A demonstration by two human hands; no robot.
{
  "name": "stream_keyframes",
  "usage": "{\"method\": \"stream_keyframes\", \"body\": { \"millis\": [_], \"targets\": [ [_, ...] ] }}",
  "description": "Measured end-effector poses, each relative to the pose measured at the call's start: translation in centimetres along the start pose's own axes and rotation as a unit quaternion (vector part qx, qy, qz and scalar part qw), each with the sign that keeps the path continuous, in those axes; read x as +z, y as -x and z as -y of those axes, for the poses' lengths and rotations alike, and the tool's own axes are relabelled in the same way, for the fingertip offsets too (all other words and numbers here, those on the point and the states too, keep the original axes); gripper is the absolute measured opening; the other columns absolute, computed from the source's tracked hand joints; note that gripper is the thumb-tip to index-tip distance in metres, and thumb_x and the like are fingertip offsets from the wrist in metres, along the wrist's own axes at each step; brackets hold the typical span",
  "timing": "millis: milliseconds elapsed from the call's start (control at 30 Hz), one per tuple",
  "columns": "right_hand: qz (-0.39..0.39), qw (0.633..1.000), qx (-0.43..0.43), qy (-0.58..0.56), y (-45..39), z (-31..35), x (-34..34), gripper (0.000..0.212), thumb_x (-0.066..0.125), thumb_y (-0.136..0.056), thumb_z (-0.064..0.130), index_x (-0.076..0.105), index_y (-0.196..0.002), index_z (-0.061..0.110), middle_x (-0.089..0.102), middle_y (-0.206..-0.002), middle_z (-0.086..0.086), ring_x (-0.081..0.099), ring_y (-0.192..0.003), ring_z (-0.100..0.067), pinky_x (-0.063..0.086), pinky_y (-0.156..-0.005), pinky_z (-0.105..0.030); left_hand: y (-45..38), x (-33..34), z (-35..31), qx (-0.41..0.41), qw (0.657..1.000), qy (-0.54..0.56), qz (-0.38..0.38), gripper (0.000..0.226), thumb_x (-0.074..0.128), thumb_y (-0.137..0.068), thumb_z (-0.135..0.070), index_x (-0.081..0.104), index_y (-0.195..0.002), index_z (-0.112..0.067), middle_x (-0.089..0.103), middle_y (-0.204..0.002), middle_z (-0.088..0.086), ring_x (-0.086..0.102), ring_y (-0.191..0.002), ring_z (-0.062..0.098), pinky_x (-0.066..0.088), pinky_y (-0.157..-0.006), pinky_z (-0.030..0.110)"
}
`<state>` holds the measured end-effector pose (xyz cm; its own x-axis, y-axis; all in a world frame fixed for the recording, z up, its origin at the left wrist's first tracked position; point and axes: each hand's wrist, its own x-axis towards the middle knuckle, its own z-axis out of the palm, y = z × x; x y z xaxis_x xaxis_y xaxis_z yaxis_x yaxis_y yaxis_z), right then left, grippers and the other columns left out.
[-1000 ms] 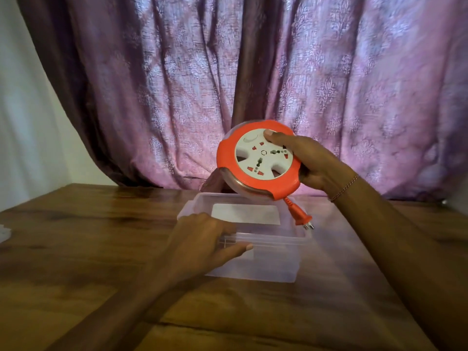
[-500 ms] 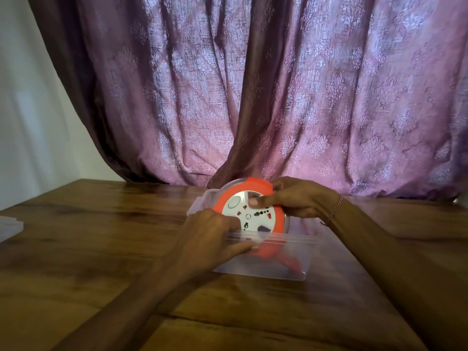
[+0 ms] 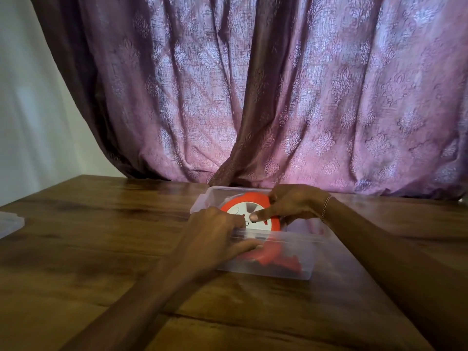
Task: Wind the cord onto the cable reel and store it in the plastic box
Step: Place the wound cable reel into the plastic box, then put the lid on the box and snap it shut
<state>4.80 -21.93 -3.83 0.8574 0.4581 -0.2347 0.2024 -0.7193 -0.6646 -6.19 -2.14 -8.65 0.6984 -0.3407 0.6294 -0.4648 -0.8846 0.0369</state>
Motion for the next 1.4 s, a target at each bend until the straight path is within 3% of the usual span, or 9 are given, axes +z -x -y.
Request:
{"method": "stream_keyframes", "body": {
  "millis": [133, 233, 333, 500, 667, 767, 900, 1033, 1400],
  "targets": [
    [-0.072, 0.975, 0.012, 0.208, 0.8, 1.1, -0.1, 0.063, 0.074, -0.062, 0.074, 0.066, -0.073, 0.012, 0.071, -0.06, 0.003, 0.069, -0.053, -0.011, 0.058, -0.057, -0.027, -0.1, -0.3, -0.5, -0.033, 0.999, 0.022, -0.006, 0.048, 0.069, -0.074, -0.072, 0.069, -0.081, -0.024, 0.071, -0.076, -0.006, 0.063, -0.074, 0.016, 0.043, -0.062, 0.031],
    [-0.237, 0.898, -0.011, 0.371, 1.7, 2.7, 0.7, 0.073, 0.073, -0.057, 0.079, 0.057, -0.087, 0.014, 0.068, -0.085, -0.001, 0.065, -0.078, -0.021, 0.043, -0.063, -0.03, 0.0, -1.3, 0.3, -0.071, 0.993, 0.095, -0.027, 0.059, 0.081, -0.056, -0.073, 0.066, -0.091, -0.027, 0.064, -0.087, -0.017, 0.058, -0.084, 0.005, 0.044, -0.069, 0.026],
    [-0.347, 0.847, -0.106, 0.389, 1.4, 6.1, 1.8, 0.073, 0.069, -0.065, 0.076, 0.057, -0.106, 0.017, 0.066, -0.109, -0.01, 0.064, -0.1, -0.034, 0.043, -0.071, -0.036, 1.0, -3.4, 2.7, -0.129, 0.985, 0.097, -0.069, 0.08, 0.071, -0.054, -0.087, 0.062, -0.11, -0.03, 0.062, -0.102, -0.016, 0.057, -0.093, 0.005, 0.052, -0.074, 0.029],
    [-0.201, 0.91, -0.27, 0.244, -1.7, 14.2, 5.8, 0.07, 0.07, -0.073, 0.066, 0.056, -0.123, 0.02, 0.065, -0.12, -0.005, 0.06, -0.106, -0.024, 0.051, -0.088, -0.038, 5.7, -7.6, 8.9, -0.302, 0.935, 0.146, -0.117, 0.063, 0.079, -0.07, -0.068, 0.052, -0.119, -0.037, 0.061, -0.115, -0.018, 0.061, -0.108, 0.009, 0.052, -0.09, 0.033],
    [-0.107, 0.92, -0.345, 0.152, -6.3, 21.6, 13.5, 0.059, 0.073, -0.077, 0.059, 0.057, -0.121, 0.024, 0.063, -0.121, 0.001, 0.058, -0.102, -0.015, 0.045, -0.08, -0.026, 11.9, -11.7, 15.2, -0.485, 0.87, 0.023, -0.086, 0.094, 0.067, -0.073, -0.078, 0.038, -0.149, -0.032, 0.05, -0.15, 0.004, 0.052, -0.131, 0.03, 0.048, -0.106, 0.048],
    [-0.065, 0.92, -0.367, 0.12, -9.5, 25.4, 18.4, 0.054, 0.072, -0.078, 0.058, 0.057, -0.118, 0.026, 0.061, -0.12, 0.004, 0.058, -0.106, -0.015, 0.049, -0.087, -0.03, 16.1, -13.6, 18.2, -0.522, 0.846, -0.024, -0.108, 0.09, 0.066, -0.078, -0.075, 0.038, -0.15, -0.03, 0.049, -0.152, 0.004, 0.052, -0.132, 0.03, 0.048, -0.108, 0.05],
    [-0.033, 0.927, -0.369, 0.064, -14.5, 29.6, 25.0, 0.042, 0.07, -0.081, 0.055, 0.057, -0.111, 0.029, 0.061, -0.113, 0.007, 0.055, -0.091, -0.009, 0.036, -0.061, -0.016, 20.7, -16.1, 22.0, -0.576, 0.806, -0.077, -0.109, 0.094, 0.067, -0.078, -0.074, 0.04, -0.151, -0.023, 0.052, -0.151, 0.007, 0.052, -0.133, 0.031, 0.048, -0.108, 0.05],
    [-0.008, 0.93, -0.366, 0.044, -19.4, 32.8, 30.3, 0.054, 0.071, -0.08, 0.056, 0.056, -0.121, 0.023, 0.058, -0.124, 0.004, 0.05, -0.097, -0.011, 0.041, -0.074, -0.023, 24.0, -17.4, 25.2, -0.609, 0.775, -0.121, -0.118, 0.087, 0.069, -0.08, -0.07, 0.048, -0.145, -0.017, 0.059, -0.143, 0.009, 0.056, -0.127, 0.031, 0.051, -0.103, 0.048],
    [0.047, 0.944, -0.326, 0.019, -27.9, 37.4, 37.0, 0.072, 0.068, -0.082, 0.059, 0.047, -0.139, 0.019, 0.053, -0.141, -0.005, 0.047, -0.101, -0.015, 0.042, -0.081, -0.029, 26.1, -17.1, 32.3, -0.732, 0.656, -0.08, -0.166, 0.084, 0.067, -0.091, -0.055, 0.035, -0.143, 0.001, 0.046, -0.144, 0.025, 0.046, -0.133, 0.042, 0.046, -0.108, 0.051]
  ]
}}
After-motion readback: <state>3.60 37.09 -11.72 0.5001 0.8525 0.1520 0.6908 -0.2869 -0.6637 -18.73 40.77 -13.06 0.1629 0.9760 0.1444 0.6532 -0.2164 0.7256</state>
